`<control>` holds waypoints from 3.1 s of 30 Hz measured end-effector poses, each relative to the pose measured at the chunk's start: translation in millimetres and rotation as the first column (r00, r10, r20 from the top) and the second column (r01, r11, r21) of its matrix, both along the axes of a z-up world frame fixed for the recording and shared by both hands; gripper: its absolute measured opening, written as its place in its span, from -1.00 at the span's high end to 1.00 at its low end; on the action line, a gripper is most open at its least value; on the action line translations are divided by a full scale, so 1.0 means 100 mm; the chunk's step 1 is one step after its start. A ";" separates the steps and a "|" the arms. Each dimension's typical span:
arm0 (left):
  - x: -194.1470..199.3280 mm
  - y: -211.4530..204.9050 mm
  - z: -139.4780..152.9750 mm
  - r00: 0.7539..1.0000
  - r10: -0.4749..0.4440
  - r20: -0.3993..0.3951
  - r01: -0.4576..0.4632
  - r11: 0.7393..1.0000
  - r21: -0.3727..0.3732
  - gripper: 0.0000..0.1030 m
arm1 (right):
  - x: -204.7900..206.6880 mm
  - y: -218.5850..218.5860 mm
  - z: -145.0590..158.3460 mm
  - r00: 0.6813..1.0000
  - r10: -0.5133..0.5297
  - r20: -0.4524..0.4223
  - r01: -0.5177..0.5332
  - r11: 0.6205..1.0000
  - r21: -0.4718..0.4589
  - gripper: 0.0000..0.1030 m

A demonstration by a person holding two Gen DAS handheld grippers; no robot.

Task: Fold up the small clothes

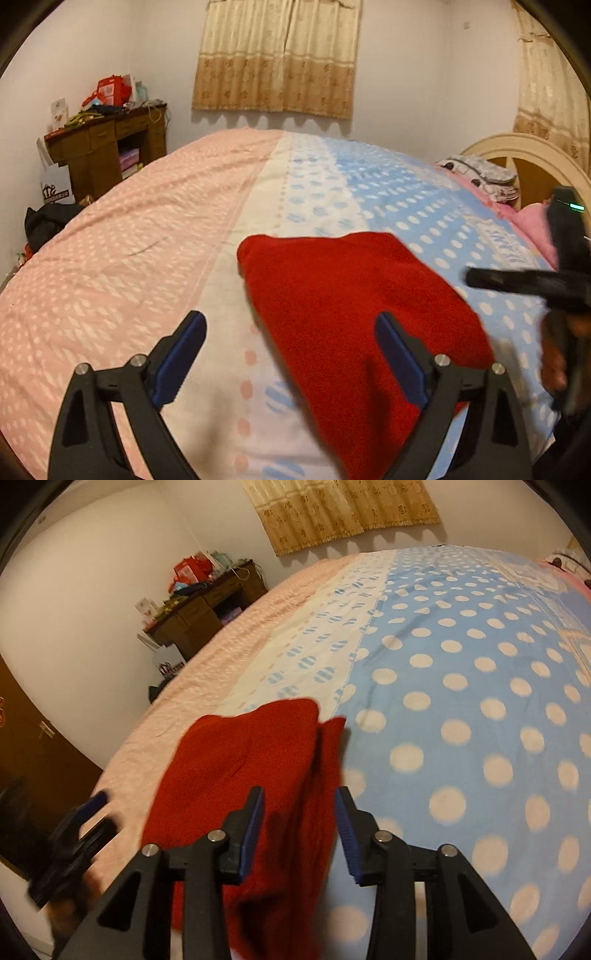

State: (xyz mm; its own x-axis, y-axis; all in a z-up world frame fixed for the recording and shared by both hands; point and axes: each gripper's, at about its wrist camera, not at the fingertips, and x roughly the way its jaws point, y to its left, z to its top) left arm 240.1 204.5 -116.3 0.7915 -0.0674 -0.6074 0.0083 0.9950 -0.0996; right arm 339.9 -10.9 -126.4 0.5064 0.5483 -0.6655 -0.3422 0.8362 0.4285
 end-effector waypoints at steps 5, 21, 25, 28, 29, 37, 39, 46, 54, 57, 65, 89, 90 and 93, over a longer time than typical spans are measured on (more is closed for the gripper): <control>0.12 -0.13 -0.22 0.998 -0.014 -0.068 0.018 0.998 0.062 -0.84 | -0.33 0.17 -0.06 0.998 0.066 -0.020 -0.066 0.998 0.019 0.15; 0.21 -0.31 -0.36 0.995 -0.018 -0.098 0.027 0.995 0.093 -0.96 | -0.42 -0.01 -0.31 0.999 0.004 -0.042 -0.008 0.994 -0.107 0.82; 0.15 -0.30 -0.32 0.995 -0.006 -0.101 0.014 0.996 0.085 -0.96 | -0.41 0.00 -0.31 0.999 0.022 -0.046 -0.026 0.994 -0.102 0.72; 0.04 -0.33 -0.23 0.996 -0.006 -0.086 0.014 0.996 0.086 -0.96 | -0.45 -0.02 -0.25 1.000 0.009 -0.029 -0.011 0.997 -0.079 0.25; 0.00 -0.33 -0.20 0.997 -0.006 -0.079 0.012 0.997 0.081 -0.96 | -0.49 -0.02 -0.19 1.000 -0.003 -0.005 0.003 0.997 -0.082 0.18; -0.38 -0.41 0.07 1.000 -0.011 -0.019 0.012 0.999 0.050 -0.96 | -0.85 0.05 0.19 0.986 -0.018 0.165 0.046 0.985 -0.166 0.14; -0.45 -0.45 0.12 1.000 -0.015 -0.002 0.015 0.999 0.044 -0.96 | -0.95 0.07 0.27 0.978 -0.018 0.206 0.056 0.982 -0.180 0.12; -0.68 -0.52 0.29 0.998 -0.021 0.051 0.020 1.000 0.022 -0.96 | -1.25 0.07 0.47 0.957 -0.025 0.288 0.082 0.979 -0.186 0.05; -0.78 -0.60 0.48 0.994 -0.045 0.102 0.042 0.999 0.026 -0.96 | -1.46 0.00 0.63 0.941 -0.050 0.335 0.112 0.980 -0.167 -0.02; -0.81 -0.62 0.50 0.992 -0.051 0.113 0.048 0.998 0.031 -0.96 | -1.54 -0.01 0.68 0.934 -0.057 0.353 0.120 0.980 -0.159 -0.05; -0.85 -0.62 0.54 0.990 -0.049 0.131 0.047 0.999 0.021 -0.96 | -1.62 -0.01 0.72 0.928 -0.062 0.367 0.127 0.979 -0.157 -0.07; -0.87 -0.58 0.56 0.993 -0.033 0.110 0.032 0.999 0.008 -1.00 | -1.75 -0.03 0.84 0.910 -0.076 0.408 0.140 0.982 -0.130 -0.08; -0.87 -0.57 0.57 0.993 -0.028 0.113 0.027 1.000 0.008 -1.00 | -1.75 -0.03 0.84 0.910 -0.077 0.407 0.141 0.982 -0.129 -0.08; -0.88 -0.55 0.59 0.992 -0.014 0.123 0.013 1.000 0.010 -1.00 | -1.75 -0.04 0.83 0.911 -0.077 0.405 0.140 0.982 -0.129 -0.08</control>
State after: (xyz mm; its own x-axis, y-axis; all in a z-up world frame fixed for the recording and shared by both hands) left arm 151.7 149.8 -57.3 0.8596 -0.0735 -0.5057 0.0334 0.9956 -0.0880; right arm 164.7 -14.7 -42.9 0.7961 0.3832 -0.4683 -0.3607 0.9219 0.1411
